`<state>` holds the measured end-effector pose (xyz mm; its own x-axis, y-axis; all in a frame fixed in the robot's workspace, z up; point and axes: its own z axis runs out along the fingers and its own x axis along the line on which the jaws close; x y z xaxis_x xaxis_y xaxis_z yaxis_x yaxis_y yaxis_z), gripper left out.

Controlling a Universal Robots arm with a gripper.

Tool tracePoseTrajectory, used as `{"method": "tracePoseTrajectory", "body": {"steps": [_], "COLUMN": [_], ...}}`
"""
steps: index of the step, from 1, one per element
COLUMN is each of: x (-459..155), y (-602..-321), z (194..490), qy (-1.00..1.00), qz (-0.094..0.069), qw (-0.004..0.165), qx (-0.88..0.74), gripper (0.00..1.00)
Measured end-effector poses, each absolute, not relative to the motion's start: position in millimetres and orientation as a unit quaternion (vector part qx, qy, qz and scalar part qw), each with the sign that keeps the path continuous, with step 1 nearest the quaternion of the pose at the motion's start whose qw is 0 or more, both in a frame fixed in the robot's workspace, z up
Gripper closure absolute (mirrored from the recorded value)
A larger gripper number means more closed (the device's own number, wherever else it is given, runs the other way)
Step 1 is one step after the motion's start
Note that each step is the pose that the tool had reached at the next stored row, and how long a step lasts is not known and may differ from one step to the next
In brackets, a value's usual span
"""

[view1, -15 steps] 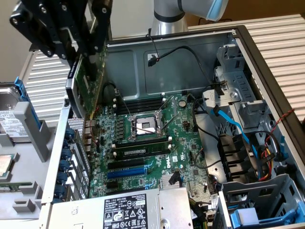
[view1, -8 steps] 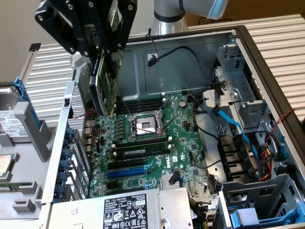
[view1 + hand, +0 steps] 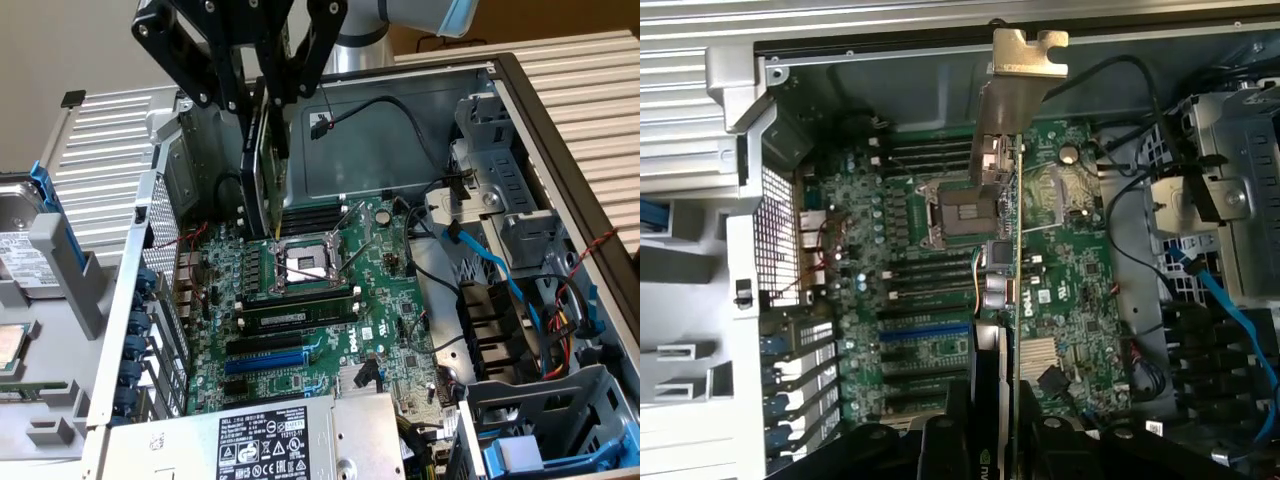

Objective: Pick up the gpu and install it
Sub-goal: 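Pick up the gpu and move the gpu toward the slot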

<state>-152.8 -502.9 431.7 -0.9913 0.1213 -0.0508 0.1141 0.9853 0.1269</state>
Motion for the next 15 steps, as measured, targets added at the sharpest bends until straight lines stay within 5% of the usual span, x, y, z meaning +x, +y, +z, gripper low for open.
{"method": "tracePoseTrajectory", "body": {"steps": [15], "x": [-152.5], "y": [-502.9], "z": [431.9], "qy": [0.997], "qz": [0.064], "qw": [0.024], "qx": [-0.029], "gripper": [0.71]}}
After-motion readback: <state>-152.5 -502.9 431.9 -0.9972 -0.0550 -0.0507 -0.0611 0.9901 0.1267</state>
